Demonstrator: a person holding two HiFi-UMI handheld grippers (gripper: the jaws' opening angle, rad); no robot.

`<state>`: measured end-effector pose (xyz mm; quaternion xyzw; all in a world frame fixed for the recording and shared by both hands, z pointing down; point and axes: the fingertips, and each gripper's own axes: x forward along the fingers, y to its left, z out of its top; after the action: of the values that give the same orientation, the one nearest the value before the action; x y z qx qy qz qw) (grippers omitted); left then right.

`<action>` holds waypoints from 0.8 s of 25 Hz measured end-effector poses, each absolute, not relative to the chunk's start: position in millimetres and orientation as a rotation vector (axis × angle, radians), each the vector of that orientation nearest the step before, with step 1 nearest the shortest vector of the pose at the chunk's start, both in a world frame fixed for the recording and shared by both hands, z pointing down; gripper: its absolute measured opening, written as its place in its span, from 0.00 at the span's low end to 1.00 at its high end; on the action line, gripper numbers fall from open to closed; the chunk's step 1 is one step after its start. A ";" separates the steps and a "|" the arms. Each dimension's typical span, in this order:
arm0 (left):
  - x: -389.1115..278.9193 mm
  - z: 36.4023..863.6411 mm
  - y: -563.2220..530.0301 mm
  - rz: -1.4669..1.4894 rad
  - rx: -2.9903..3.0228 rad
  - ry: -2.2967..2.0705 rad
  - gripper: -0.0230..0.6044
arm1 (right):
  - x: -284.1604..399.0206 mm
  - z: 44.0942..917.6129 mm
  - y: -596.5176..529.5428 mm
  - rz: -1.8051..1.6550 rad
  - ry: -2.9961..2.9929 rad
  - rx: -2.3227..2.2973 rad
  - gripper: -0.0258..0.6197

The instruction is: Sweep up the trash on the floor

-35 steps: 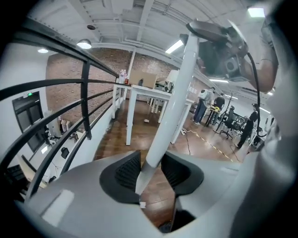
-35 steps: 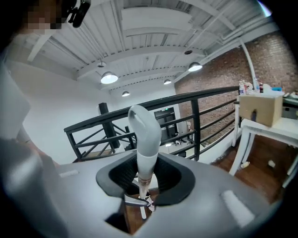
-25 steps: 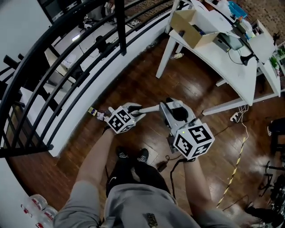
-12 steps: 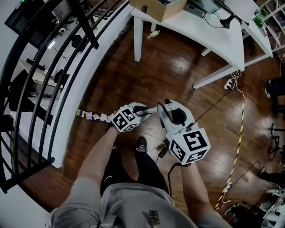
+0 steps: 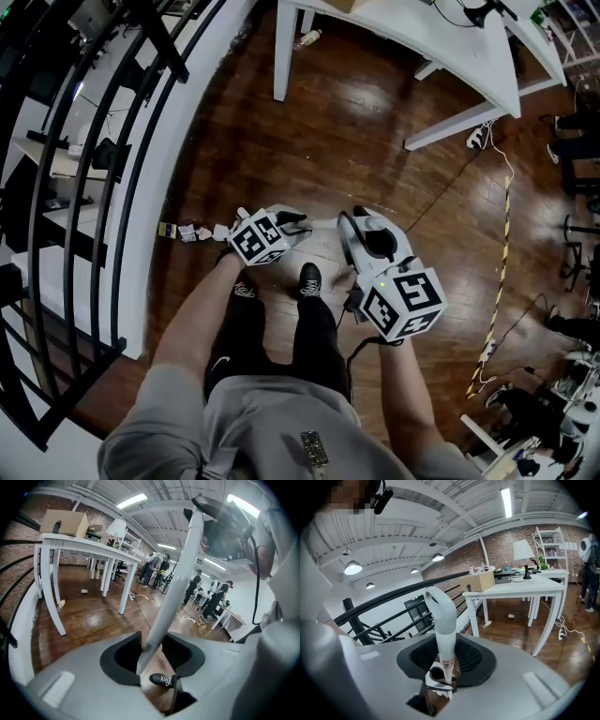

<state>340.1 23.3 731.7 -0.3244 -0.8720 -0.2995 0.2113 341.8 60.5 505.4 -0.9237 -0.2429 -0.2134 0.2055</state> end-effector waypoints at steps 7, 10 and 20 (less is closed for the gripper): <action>415.7 738.4 -17.4 -0.812 -0.889 -2.380 0.26 | 408.7 512.5 17.5 -0.574 -0.646 -2.567 0.20; 442.9 740.1 -29.9 -0.816 -0.915 -2.355 0.26 | 434.5 514.8 5.9 -0.572 -0.609 -2.575 0.20; 520.8 745.0 -72.7 -0.853 -1.038 -2.248 0.26 | 504.2 521.7 -34.5 -0.618 -0.435 -2.614 0.20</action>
<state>520.8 -72.7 745.0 -0.3829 -0.8293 -0.3147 0.2582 504.2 -34.5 521.7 -0.9395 -0.1562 -0.2222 0.2089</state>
